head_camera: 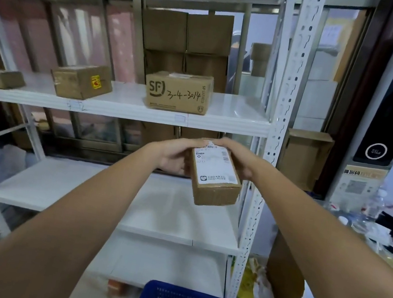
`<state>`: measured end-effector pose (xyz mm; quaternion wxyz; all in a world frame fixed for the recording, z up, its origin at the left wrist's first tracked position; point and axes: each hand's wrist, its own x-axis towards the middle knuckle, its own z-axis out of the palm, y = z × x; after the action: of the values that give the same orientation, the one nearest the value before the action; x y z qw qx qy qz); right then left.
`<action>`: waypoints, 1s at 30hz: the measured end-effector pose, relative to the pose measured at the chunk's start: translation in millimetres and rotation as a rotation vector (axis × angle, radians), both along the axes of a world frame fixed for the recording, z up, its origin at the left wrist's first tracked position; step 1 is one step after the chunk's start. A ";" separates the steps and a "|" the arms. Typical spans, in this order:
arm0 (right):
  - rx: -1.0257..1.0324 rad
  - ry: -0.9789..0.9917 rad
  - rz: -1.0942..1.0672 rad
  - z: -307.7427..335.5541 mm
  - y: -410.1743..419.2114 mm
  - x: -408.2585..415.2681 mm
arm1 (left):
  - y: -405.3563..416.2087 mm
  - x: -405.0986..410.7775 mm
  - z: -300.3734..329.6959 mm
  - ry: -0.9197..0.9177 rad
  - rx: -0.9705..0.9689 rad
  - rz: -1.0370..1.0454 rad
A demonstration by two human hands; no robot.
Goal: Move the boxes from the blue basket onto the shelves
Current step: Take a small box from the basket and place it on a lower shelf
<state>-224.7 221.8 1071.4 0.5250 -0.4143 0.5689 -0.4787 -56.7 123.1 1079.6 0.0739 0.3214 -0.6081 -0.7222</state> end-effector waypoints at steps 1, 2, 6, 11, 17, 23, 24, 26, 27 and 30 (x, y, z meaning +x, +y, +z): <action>0.012 0.020 0.001 2.3 -2.2 4.3 | -0.2 2.3 2.3 0.018 0.013 0.017; 0.024 0.032 -0.008 3.7 -3.8 7.5 | -1.0 5.6 4.6 0.023 0.014 0.048; 0.053 -0.057 -0.108 10.0 -2.9 10.4 | -13.6 30.4 15.6 0.038 0.003 0.332; 0.034 -0.164 -0.151 19.6 1.0 27.9 | -34.2 62.0 27.8 0.135 0.113 0.534; -0.039 -0.139 -0.290 34.5 -14.1 79.8 | -44.1 95.5 40.7 0.120 0.101 0.485; -0.058 -0.146 -0.380 34.0 -34.9 124.2 | -59.6 153.3 50.0 0.116 0.107 0.421; -0.069 -0.145 -0.387 33.3 -39.6 133.3 | -63.4 165.5 50.9 0.115 0.108 0.414; -0.087 -0.143 -0.376 32.2 -51.9 153.3 | -73.0 191.5 52.1 0.116 0.095 0.416; -0.091 -0.142 -0.366 32.3 -58.8 165.2 | -77.8 205.6 52.7 0.117 0.085 0.423; -0.103 -0.148 -0.345 35.6 -82.9 208.7 | -89.5 254.1 51.9 0.143 0.060 0.465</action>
<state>-16.0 138.9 1107.0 0.4537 -0.3007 0.5659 -0.6193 197.4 33.6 1131.5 0.2717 0.4027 -0.4892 -0.7243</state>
